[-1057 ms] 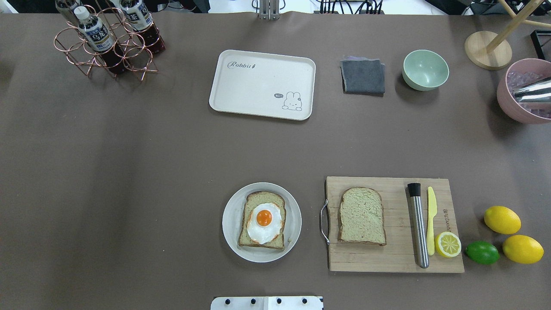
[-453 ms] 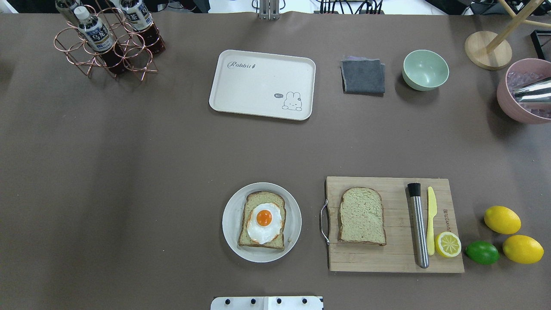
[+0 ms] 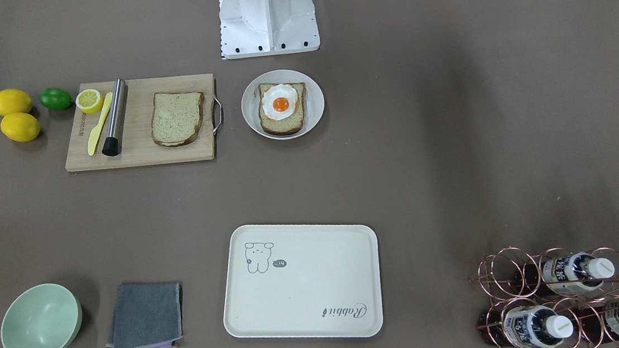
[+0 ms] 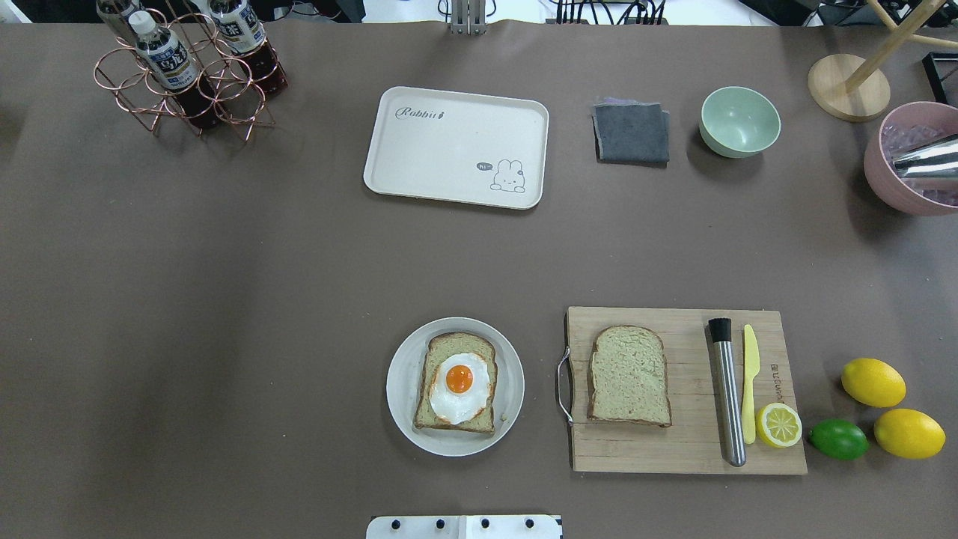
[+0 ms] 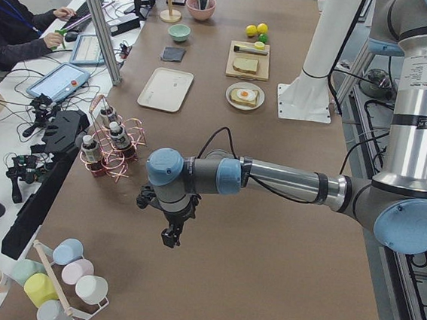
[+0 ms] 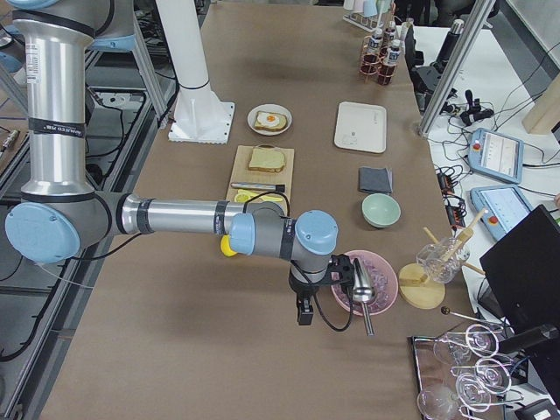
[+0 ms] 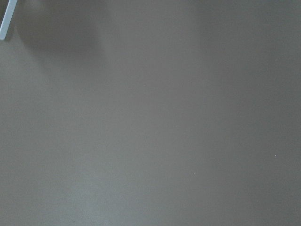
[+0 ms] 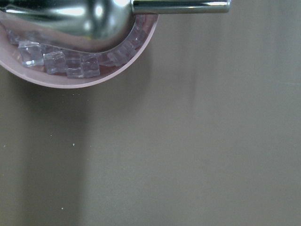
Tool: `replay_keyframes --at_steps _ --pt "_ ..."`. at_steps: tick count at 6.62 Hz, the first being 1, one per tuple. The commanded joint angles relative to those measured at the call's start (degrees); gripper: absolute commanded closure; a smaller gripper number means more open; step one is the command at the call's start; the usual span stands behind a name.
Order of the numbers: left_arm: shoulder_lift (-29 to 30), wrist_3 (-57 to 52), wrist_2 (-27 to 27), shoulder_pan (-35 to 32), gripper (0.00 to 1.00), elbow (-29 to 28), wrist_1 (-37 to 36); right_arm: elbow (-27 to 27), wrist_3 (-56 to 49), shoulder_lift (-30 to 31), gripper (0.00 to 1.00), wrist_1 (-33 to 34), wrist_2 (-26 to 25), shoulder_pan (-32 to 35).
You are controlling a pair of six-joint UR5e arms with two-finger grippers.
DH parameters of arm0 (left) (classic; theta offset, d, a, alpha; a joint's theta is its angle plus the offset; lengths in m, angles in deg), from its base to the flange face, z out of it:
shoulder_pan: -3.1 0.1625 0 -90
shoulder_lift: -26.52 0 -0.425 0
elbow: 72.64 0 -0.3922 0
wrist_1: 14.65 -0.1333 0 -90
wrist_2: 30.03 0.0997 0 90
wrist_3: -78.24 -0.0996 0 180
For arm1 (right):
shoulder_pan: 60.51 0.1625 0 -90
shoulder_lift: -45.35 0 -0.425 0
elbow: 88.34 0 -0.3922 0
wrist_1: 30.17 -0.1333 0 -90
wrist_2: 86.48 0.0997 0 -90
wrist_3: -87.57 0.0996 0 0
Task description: Make sandwich and place on tray
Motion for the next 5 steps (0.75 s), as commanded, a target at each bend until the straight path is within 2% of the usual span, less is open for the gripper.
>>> replay_keyframes --at_steps 1,2,4,5 --pt "1.73 0.42 -5.55 0.0 0.01 2.03 -0.02 0.12 0.07 0.0 0.0 0.07 0.03 -0.06" --pt "2.78 0.51 -7.69 -0.09 0.01 5.18 1.38 0.03 0.07 0.0 0.0 0.07 0.11 -0.06" --pt "2.53 0.6 -8.14 -0.53 0.01 5.38 11.35 -0.23 0.07 -0.26 0.0 -0.11 -0.06 -0.06" --pt "4.0 3.47 -8.24 0.17 0.02 5.38 14.37 -2.32 -0.01 -0.52 0.0 -0.02 1.33 -0.06"
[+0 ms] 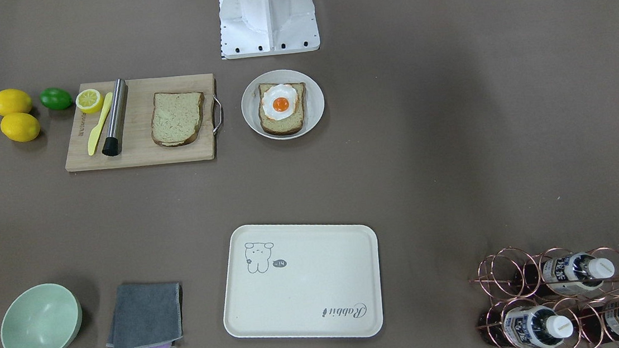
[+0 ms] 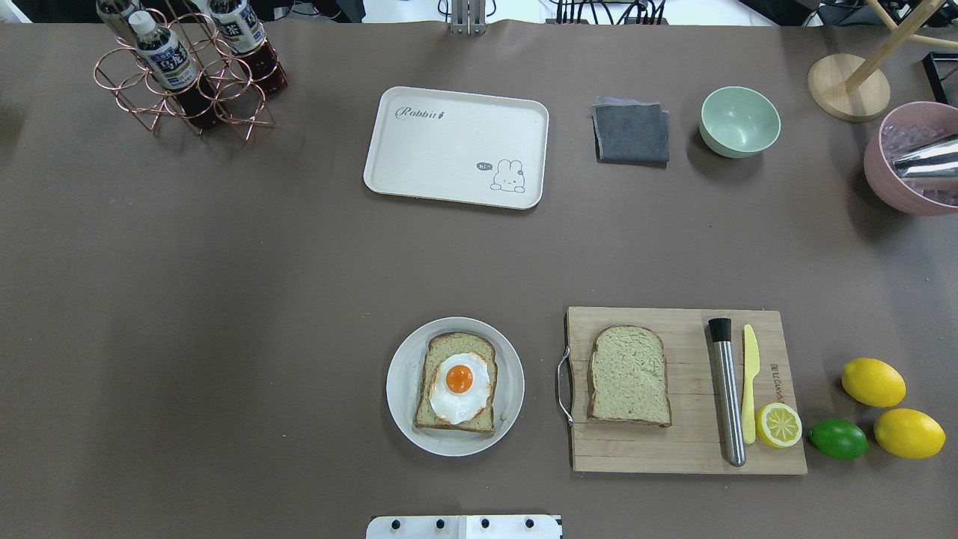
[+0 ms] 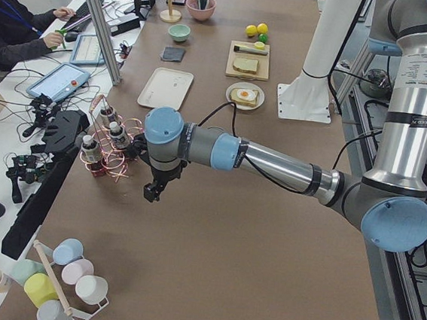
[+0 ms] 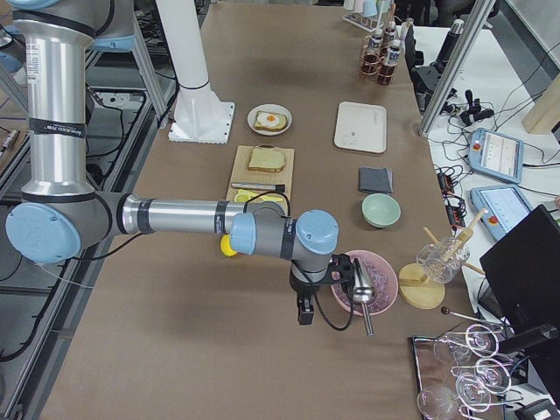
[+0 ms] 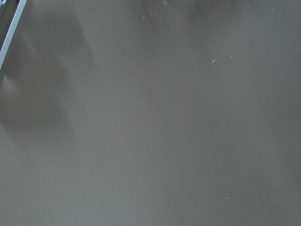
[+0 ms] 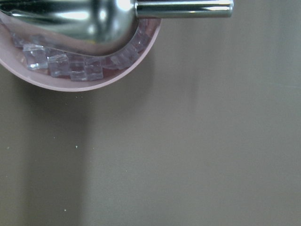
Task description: Make sandwich and place on tray
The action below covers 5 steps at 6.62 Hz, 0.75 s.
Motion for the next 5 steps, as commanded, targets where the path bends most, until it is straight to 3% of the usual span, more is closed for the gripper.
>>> replay_keyframes --at_steps 1,2,3,4,5 --pt "2.48 11.56 -0.4 3.03 0.03 1.13 7.85 -4.26 -0.07 -0.53 0.0 -0.07 2.41 -0.09" --pt "2.5 18.0 0.29 8.19 0.02 0.8 13.71 -7.94 0.02 -0.45 0.0 -0.08 2.51 -1.57" --pt "4.67 24.94 0.39 13.64 0.01 1.4 14.9 -10.06 1.76 -0.19 0.0 -0.08 5.38 -3.32" --pt "6.35 32.67 0.39 18.57 0.01 2.36 15.09 -11.74 8.82 -1.58 0.0 -0.16 7.24 -7.17" --pt "8.02 41.97 3.96 22.97 0.02 4.72 15.44 -13.23 19.94 -4.64 0.0 -0.16 6.91 -12.69"
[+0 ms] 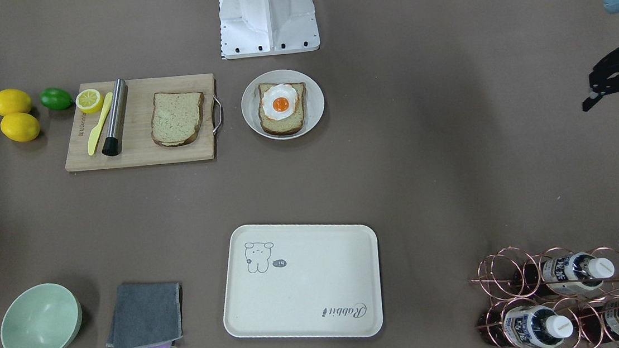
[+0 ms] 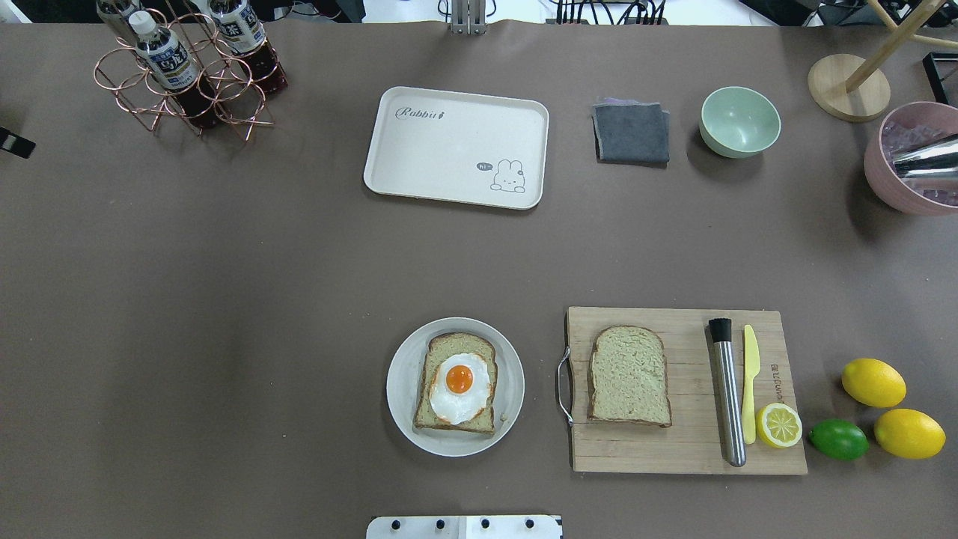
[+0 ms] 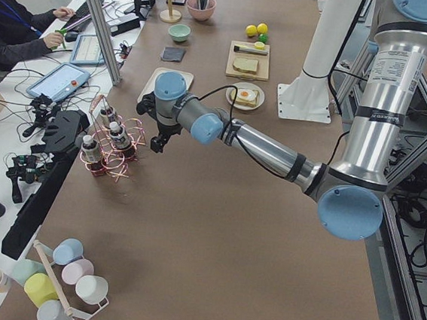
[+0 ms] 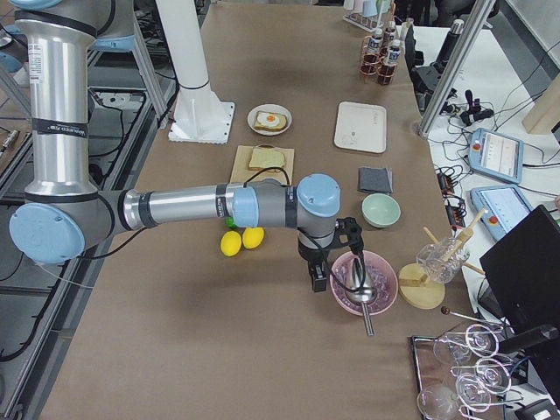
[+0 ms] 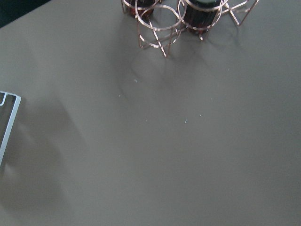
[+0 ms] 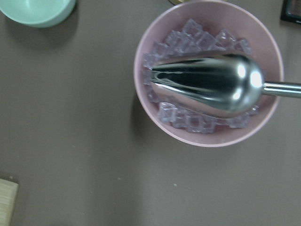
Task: Make sandwich and place on tray
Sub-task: 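Move the right gripper toward the bread slice while the left arm advances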
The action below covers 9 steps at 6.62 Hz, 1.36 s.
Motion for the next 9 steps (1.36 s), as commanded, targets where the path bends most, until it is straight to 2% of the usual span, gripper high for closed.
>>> replay_keyframes --at_steps 1,2,3,5,6,7,9 --pt "2.27 17.77 5.43 9.75 0.02 4.94 0.62 -3.32 19.22 -4.99 0.0 -0.03 -0.8 -10.64" --pt "3.67 25.85 7.02 14.15 0.02 7.23 0.62 -3.42 28.27 -6.84 0.0 -2.99 -3.25 -16.0" --pt "6.29 34.11 11.3 20.19 0.02 8.9 1.06 -3.24 40.72 -6.69 0.0 -12.76 -5.1 -21.36" --pt "9.92 40.42 17.74 29.01 0.02 9.1 0.97 -4.11 56.5 -6.34 0.0 -21.79 -10.19 -33.3" --pt "11.49 42.18 19.15 30.87 0.02 8.92 0.97 -4.3 63.71 -5.99 0.0 -26.09 -14.83 -40.16" --pt "11.85 42.19 19.52 31.15 0.02 8.83 0.97 -4.12 71.44 -4.07 0.02 -34.05 -18.01 -44.75" --pt "12.47 42.19 20.4 31.59 0.02 8.66 0.97 -3.95 79.74 -2.47 0.05 -39.04 -25.21 -53.02"
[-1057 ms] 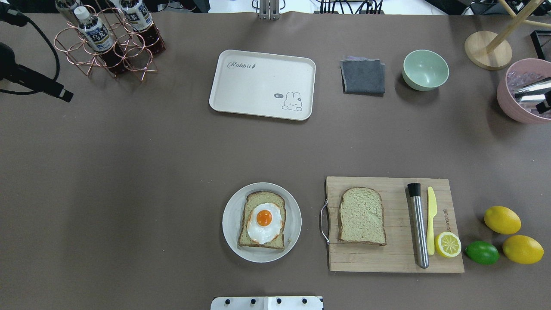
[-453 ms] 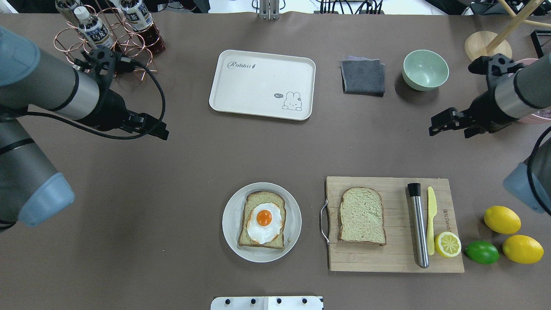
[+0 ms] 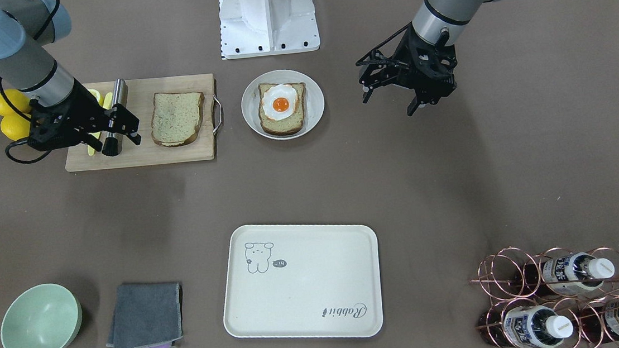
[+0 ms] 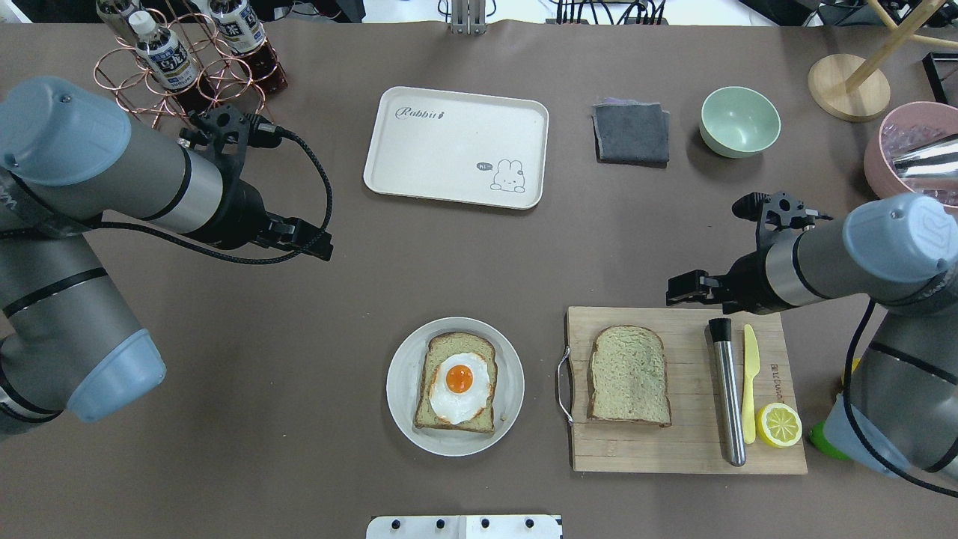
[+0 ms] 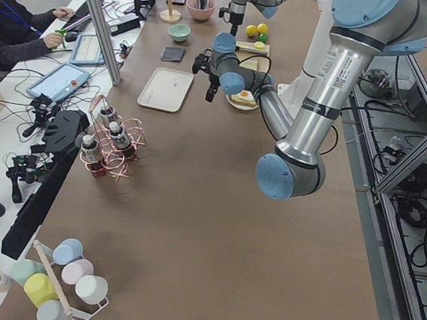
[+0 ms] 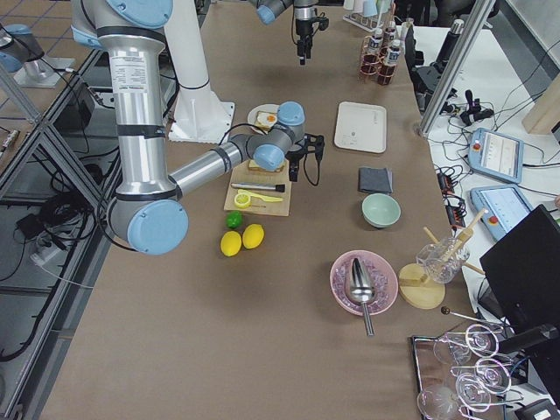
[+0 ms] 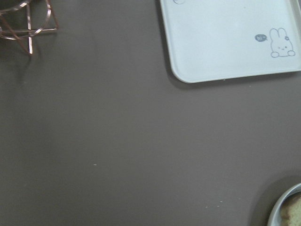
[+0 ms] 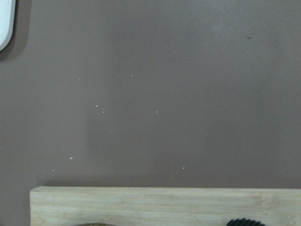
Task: Make sandwich and place on tray
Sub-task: 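Move the right gripper toward the bread slice while the left arm advances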
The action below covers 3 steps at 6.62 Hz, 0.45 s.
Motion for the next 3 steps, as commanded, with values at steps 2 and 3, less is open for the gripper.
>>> replay_keyframes --at_steps 2,3 --pt "0.94 0.07 0.48 0.44 0.02 -0.31 0.0 0.1 7.46 0.91 0.08 -3.24 -8.99 -9.38" --pt "0.94 -0.02 0.48 0.36 0.02 -0.31 0.0 0.18 7.54 0.91 0.3 -3.16 -9.45 -9.66"
